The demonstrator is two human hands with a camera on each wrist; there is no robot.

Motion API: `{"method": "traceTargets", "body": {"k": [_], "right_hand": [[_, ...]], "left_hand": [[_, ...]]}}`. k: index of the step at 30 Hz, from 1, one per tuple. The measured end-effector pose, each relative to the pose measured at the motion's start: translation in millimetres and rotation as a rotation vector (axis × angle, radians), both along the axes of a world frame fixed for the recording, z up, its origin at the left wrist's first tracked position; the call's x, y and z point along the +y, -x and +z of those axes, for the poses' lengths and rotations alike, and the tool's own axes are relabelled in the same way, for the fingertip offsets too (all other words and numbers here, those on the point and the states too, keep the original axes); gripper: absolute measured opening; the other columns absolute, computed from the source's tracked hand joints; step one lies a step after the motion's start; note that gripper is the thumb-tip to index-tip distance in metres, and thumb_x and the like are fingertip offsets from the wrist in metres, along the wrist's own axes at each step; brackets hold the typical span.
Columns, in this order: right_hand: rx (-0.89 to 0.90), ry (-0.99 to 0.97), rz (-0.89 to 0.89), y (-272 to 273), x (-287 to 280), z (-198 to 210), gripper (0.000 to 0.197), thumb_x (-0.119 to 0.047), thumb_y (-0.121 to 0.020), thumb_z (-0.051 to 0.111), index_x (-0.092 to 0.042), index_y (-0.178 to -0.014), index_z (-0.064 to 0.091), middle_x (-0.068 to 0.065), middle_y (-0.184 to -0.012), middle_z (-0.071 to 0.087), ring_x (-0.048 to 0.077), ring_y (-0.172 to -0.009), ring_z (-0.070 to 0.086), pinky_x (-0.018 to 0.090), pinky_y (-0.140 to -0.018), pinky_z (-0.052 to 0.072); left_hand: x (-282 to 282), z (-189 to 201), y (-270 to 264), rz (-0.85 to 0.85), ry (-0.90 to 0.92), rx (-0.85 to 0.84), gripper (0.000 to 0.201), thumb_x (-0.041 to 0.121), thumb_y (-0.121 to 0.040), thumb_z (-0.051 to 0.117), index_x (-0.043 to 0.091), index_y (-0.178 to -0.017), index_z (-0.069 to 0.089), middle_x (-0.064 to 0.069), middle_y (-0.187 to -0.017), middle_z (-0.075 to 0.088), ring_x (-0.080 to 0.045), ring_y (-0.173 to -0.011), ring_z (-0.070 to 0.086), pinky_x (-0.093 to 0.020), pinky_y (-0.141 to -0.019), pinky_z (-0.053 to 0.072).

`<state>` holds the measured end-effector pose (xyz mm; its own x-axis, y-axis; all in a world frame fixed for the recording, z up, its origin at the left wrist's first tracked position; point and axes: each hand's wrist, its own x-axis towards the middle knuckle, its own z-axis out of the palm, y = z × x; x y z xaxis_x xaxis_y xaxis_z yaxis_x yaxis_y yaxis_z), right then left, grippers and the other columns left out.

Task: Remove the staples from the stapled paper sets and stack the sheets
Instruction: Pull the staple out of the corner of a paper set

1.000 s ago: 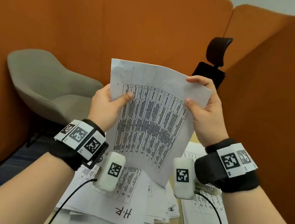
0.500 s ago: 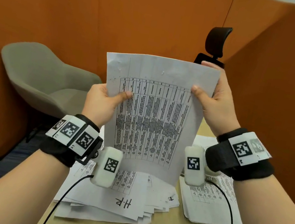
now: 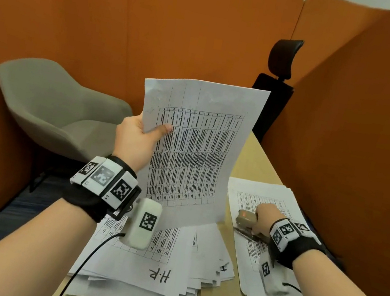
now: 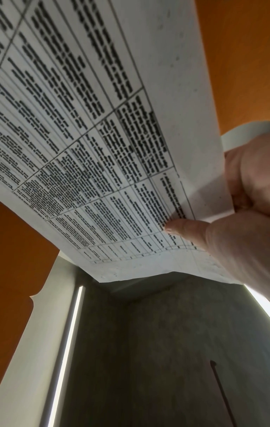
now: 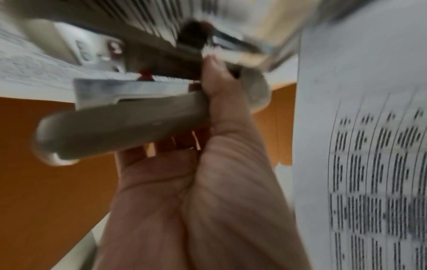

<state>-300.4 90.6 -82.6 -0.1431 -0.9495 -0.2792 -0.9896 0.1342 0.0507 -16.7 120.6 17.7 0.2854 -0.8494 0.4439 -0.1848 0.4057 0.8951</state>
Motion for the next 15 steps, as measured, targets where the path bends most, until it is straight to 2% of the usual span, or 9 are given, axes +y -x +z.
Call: {"method": "traceTargets", "body": {"k": [2, 3, 5, 7, 9, 10, 12, 14, 15], "right_hand": [[-0.264, 0.186, -0.108, 0.3, 0.0, 20.6, 0.027, -0.016, -0.081, 0.067, -0.003, -0.101, 0.055, 0.012, -0.1, 0.062, 0.027, -0.088, 0.063, 0.034, -0.077, 0.054], [-0.434, 0.348, -0.155, 0.1, 1.5, 37.4, 0.022, -0.015, -0.081, 0.067, -0.002, -0.094, 0.053, 0.014, -0.096, 0.062, 0.028, -0.082, 0.063, 0.037, -0.073, 0.055], [-0.713, 0.717, -0.198, -3.3, 7.3, 81.4, 0.022, -0.017, -0.082, 0.067, -0.004, -0.092, 0.052, 0.011, -0.096, 0.062, 0.021, -0.073, 0.06, 0.029, -0.062, 0.05], [-0.977, 1.098, -0.144, -9.0, 14.7, 127.8, 0.033, -0.024, -0.082, 0.068, -0.009, -0.108, 0.055, 0.001, -0.101, 0.061, 0.011, -0.079, 0.059, 0.019, -0.069, 0.046], [-1.322, 1.416, -0.012, -20.5, 25.6, 172.0, 0.041, -0.027, -0.08, 0.069, -0.012, -0.115, 0.054, -0.007, -0.101, 0.062, 0.0, -0.086, 0.061, 0.016, -0.077, 0.047], [-1.475, 1.512, 0.092, -27.1, 31.2, 189.2, 0.042, -0.027, -0.077, 0.07, -0.015, -0.113, 0.053, -0.008, -0.1, 0.062, -0.004, -0.086, 0.062, 0.016, -0.078, 0.048], [-1.586, 1.581, 0.251, -37.2, 34.9, 207.5, 0.044, -0.032, -0.069, 0.07, -0.02, -0.107, 0.051, -0.005, -0.1, 0.063, 0.001, -0.091, 0.064, 0.021, -0.084, 0.051], [-1.565, 1.545, 0.295, -48.1, 32.6, 212.6, 0.05, -0.04, -0.066, 0.073, -0.024, -0.107, 0.051, 0.004, -0.104, 0.065, 0.015, -0.095, 0.066, 0.036, -0.088, 0.053], [-1.55, 1.512, 0.299, -52.6, 30.2, 211.7, 0.055, -0.048, -0.065, 0.076, -0.025, -0.108, 0.051, 0.008, -0.104, 0.067, 0.025, -0.094, 0.066, 0.046, -0.085, 0.053]], "left_hand": [[-1.1, -0.8, -0.8, -0.007, 0.0, -0.012, 0.03, 0.014, -0.083, 0.067, 0.012, -0.113, 0.065, 0.005, -0.102, 0.066, -0.015, -0.098, 0.064, -0.031, -0.087, 0.05], [-1.2, -1.3, -1.2, -0.01, 0.004, -0.021, 0.03, 0.014, -0.084, 0.067, 0.013, -0.114, 0.065, 0.006, -0.102, 0.066, -0.015, -0.099, 0.064, -0.031, -0.087, 0.05], [0.6, -1.6, -0.7, -0.012, 0.011, -0.035, 0.03, 0.015, -0.084, 0.066, 0.014, -0.114, 0.065, 0.009, -0.099, 0.066, -0.014, -0.098, 0.064, -0.032, -0.086, 0.05], [2.0, -1.0, 0.4, -0.01, 0.019, -0.047, 0.029, 0.015, -0.084, 0.066, 0.015, -0.113, 0.065, 0.012, -0.095, 0.066, -0.011, -0.093, 0.065, -0.032, -0.085, 0.051], [4.8, 0.5, 2.5, -0.005, 0.018, -0.055, 0.029, 0.016, -0.083, 0.067, 0.014, -0.112, 0.066, 0.013, -0.09, 0.066, -0.009, -0.087, 0.065, -0.03, -0.08, 0.052], [6.2, 1.2, 3.7, -0.001, 0.013, -0.053, 0.026, 0.016, -0.083, 0.067, 0.014, -0.109, 0.067, 0.011, -0.089, 0.067, -0.01, -0.085, 0.065, -0.03, -0.079, 0.052], [8.9, 2.8, 5.7, 0.0, 0.01, -0.048, 0.017, 0.017, -0.082, 0.068, 0.019, -0.099, 0.069, 0.004, -0.089, 0.068, -0.015, -0.086, 0.066, -0.033, -0.081, 0.052], [12.8, 4.2, 8.3, -0.001, 0.017, -0.06, 0.012, 0.018, -0.082, 0.069, 0.022, -0.093, 0.069, 0.002, -0.088, 0.069, -0.011, -0.083, 0.066, -0.033, -0.08, 0.053], [14.2, 4.3, 9.4, -0.001, 0.023, -0.073, 0.011, 0.018, -0.082, 0.069, 0.023, -0.091, 0.069, 0.002, -0.088, 0.069, -0.006, -0.08, 0.066, -0.031, -0.077, 0.053]]}}
